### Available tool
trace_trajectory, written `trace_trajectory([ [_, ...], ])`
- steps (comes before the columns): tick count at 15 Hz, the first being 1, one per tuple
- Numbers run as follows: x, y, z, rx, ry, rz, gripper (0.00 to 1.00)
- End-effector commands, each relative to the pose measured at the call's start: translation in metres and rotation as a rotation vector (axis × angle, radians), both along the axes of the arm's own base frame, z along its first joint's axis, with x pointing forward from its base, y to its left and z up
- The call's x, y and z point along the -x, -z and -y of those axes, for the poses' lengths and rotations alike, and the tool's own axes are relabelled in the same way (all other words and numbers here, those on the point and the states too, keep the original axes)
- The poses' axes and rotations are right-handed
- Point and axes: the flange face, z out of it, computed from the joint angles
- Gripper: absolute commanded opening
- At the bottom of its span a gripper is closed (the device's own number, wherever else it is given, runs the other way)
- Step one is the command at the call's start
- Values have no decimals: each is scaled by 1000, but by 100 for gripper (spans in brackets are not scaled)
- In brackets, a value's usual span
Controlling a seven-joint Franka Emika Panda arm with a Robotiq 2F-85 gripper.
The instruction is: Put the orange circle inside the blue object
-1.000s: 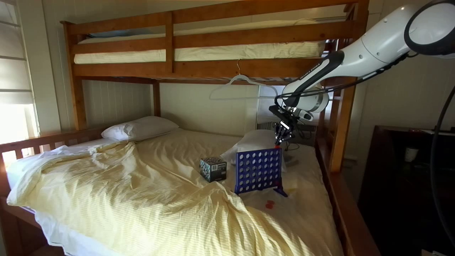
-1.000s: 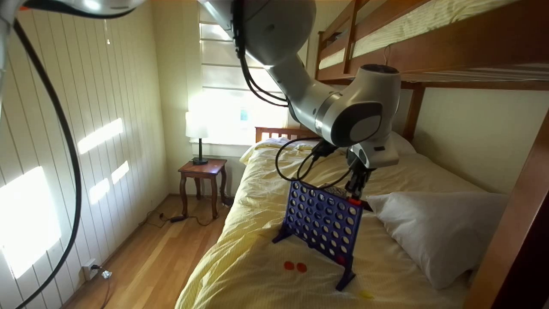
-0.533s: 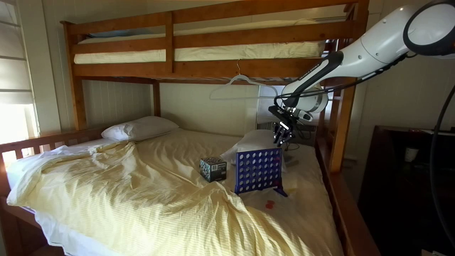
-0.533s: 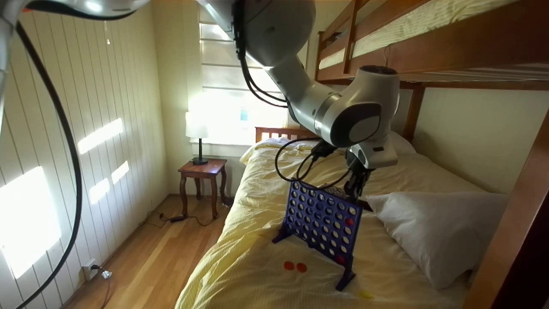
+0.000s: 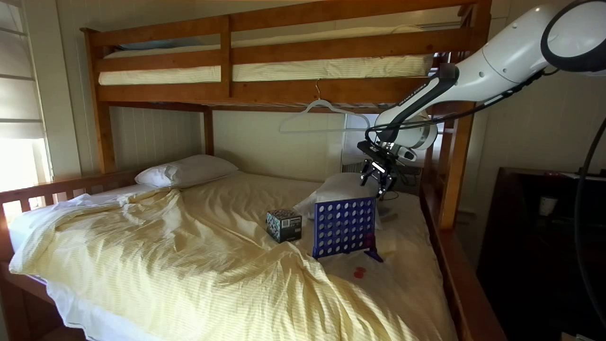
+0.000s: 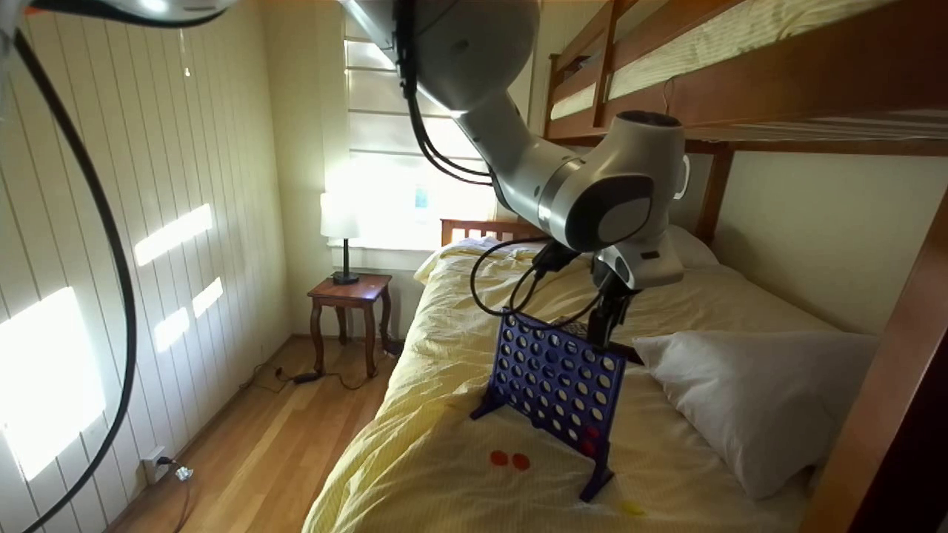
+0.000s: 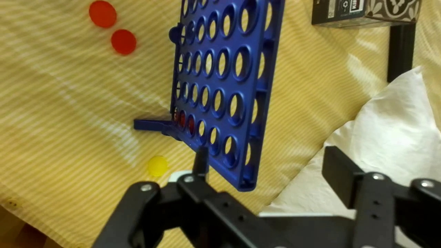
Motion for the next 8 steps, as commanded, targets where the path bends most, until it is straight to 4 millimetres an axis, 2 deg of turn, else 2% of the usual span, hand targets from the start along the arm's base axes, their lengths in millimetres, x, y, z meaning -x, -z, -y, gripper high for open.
trace_trajectory([
  [1, 29, -7, -13, 7, -151, -77, 100],
  [8, 71, -4, -34, 95, -507, -247, 100],
])
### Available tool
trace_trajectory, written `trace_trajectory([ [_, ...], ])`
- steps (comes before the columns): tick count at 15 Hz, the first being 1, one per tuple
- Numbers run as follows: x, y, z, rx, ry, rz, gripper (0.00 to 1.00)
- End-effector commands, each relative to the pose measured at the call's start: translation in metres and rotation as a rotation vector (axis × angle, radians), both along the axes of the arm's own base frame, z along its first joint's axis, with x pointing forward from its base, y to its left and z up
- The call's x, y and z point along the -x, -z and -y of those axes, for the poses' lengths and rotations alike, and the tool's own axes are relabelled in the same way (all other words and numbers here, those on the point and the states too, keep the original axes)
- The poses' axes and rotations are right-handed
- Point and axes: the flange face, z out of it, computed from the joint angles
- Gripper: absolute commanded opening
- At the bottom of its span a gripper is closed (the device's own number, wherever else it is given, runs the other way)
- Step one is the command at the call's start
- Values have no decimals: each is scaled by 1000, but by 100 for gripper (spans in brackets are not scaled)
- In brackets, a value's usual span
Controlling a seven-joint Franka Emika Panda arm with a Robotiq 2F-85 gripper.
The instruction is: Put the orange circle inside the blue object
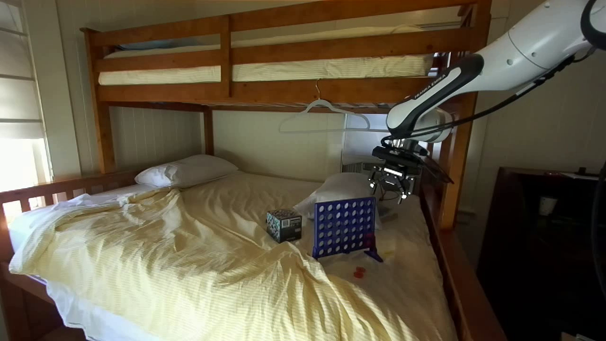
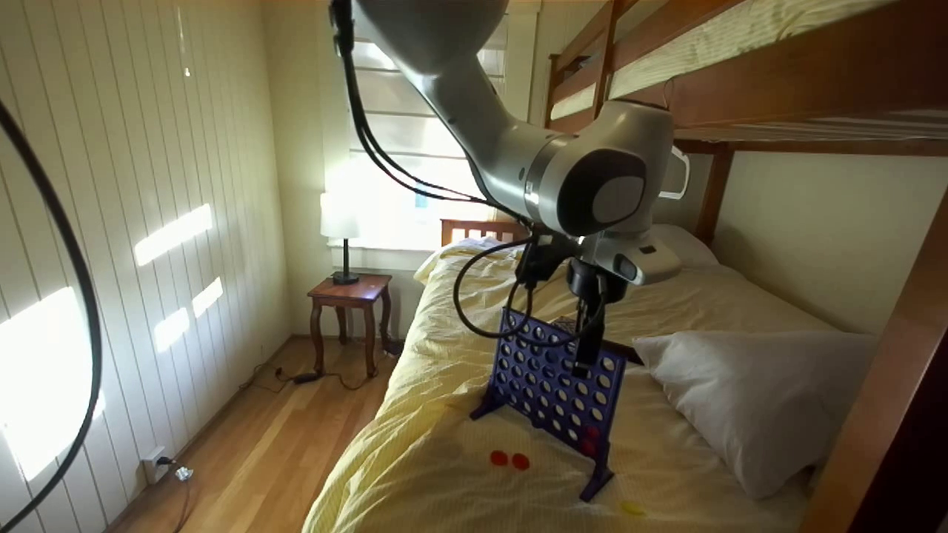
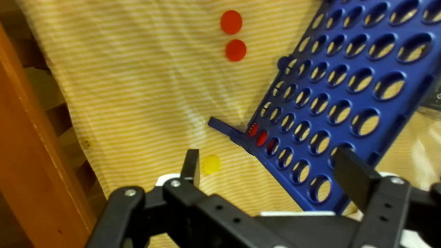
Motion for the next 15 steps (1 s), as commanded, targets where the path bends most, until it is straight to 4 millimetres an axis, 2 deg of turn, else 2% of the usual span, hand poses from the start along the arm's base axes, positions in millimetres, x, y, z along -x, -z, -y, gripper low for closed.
trace_trajectory([
  [1, 25, -3, -16, 55, -186, -63, 100],
  [9, 46, 10, -54, 156, -597, -150, 100],
  [14, 51, 16, -68, 245, -843, -207, 100],
  [15, 41, 20, -62, 209, -755, -190, 100],
])
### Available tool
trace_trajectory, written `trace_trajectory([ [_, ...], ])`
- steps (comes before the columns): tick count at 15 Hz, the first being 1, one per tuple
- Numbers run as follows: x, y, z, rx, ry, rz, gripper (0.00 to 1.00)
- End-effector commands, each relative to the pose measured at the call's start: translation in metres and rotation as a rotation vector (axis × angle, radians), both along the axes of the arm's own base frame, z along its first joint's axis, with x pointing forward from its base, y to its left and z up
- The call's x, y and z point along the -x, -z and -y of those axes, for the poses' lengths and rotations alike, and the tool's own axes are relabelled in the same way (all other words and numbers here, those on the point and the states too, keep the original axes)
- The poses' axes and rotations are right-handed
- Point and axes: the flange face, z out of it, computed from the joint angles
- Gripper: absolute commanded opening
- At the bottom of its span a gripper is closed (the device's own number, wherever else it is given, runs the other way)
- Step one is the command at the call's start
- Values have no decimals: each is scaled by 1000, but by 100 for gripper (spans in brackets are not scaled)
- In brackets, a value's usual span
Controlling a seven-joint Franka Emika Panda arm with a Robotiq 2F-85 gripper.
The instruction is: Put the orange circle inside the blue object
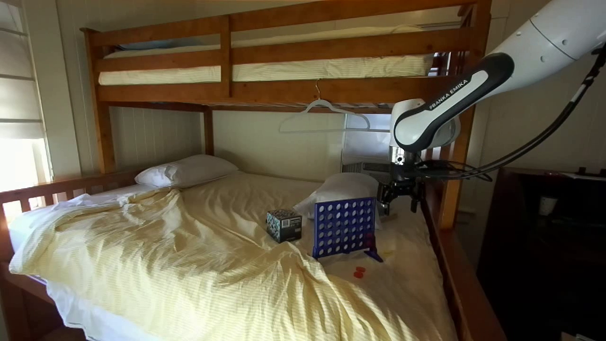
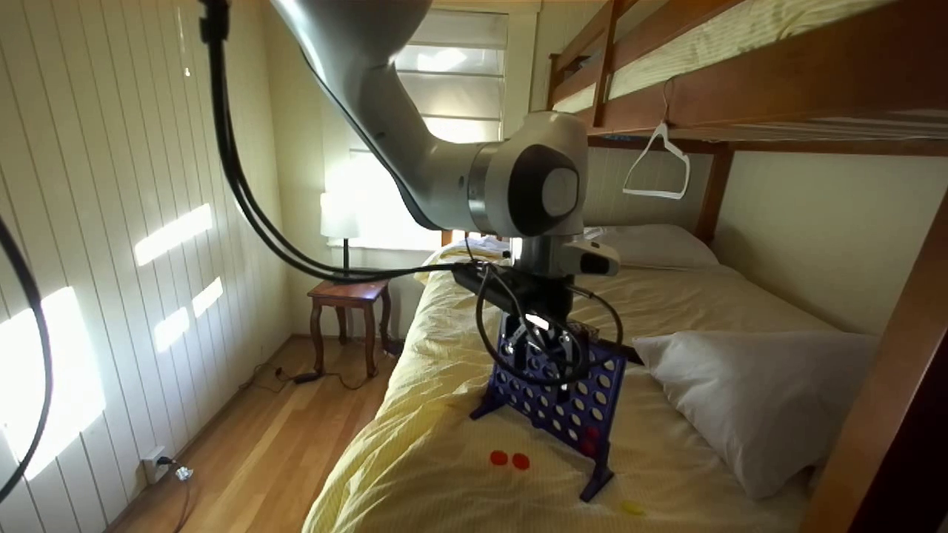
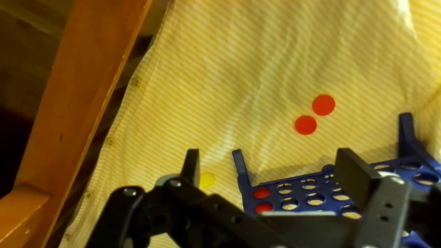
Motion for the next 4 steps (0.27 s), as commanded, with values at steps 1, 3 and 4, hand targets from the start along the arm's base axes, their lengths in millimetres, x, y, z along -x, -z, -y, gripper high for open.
trace_trajectory([
  [1, 1, 0, -2, 9, -30, -8, 100],
  [3, 1, 0, -3, 15, -55, -11, 100],
  [4, 1, 0, -3, 16, -59, -12, 100],
])
